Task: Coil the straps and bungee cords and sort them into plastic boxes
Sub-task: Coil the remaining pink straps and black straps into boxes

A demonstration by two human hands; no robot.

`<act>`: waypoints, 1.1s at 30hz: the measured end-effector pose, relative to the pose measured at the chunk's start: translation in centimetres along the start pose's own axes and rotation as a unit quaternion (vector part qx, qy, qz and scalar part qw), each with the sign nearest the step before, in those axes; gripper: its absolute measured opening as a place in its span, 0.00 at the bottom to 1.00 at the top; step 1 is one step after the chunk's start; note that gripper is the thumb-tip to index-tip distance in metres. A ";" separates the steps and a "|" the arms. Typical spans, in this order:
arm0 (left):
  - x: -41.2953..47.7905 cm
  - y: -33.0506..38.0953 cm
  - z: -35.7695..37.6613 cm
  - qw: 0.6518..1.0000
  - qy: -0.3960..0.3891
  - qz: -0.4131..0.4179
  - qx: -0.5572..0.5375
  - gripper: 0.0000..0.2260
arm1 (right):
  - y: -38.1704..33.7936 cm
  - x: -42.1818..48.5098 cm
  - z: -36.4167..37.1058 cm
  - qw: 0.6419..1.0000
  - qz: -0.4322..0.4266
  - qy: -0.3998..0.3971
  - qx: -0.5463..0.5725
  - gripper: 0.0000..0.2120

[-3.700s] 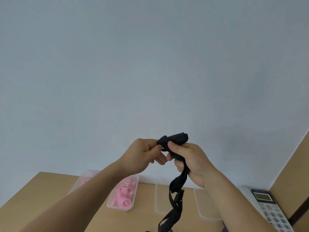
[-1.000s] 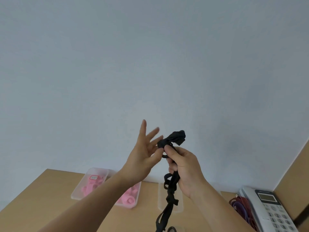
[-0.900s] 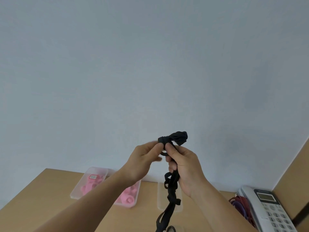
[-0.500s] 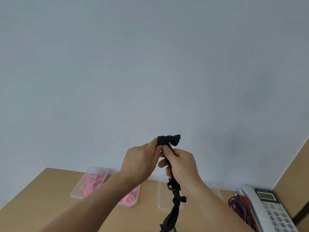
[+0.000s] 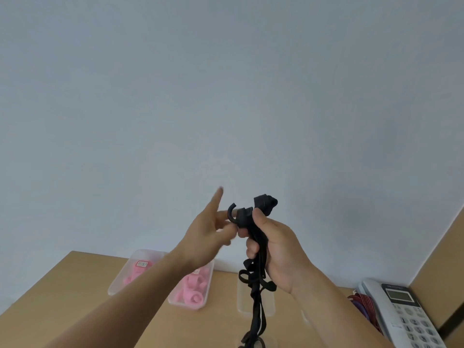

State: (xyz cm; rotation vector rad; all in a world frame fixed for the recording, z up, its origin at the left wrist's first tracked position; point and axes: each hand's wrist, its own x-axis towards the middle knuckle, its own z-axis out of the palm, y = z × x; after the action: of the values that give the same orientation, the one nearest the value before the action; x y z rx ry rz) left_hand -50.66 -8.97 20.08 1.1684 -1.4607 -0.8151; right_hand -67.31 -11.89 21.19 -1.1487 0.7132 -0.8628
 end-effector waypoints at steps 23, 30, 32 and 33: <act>-0.2 0.0 -0.5 0.933 0.065 0.205 0.288 0.11 | -0.1 -0.4 0.9 0.991 0.025 0.036 -0.127 0.25; 0.6 -1.1 -0.4 0.765 0.125 0.425 0.468 0.22 | -0.2 0.0 1.0 0.995 0.042 0.084 0.026 0.25; 0.6 -1.5 0.2 0.744 0.139 0.433 0.489 0.20 | 0.0 0.2 1.1 0.993 0.037 0.101 0.040 0.24; 0.6 -1.5 0.5 0.737 0.139 0.435 0.498 0.20 | 0.1 0.2 1.1 0.992 0.038 0.108 0.049 0.23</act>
State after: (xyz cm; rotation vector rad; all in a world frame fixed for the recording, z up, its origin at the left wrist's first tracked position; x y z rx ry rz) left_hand -50.73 -10.05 18.76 1.0279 -1.9413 0.8914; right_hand -66.25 -11.55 21.38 -0.9424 0.8766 -0.9575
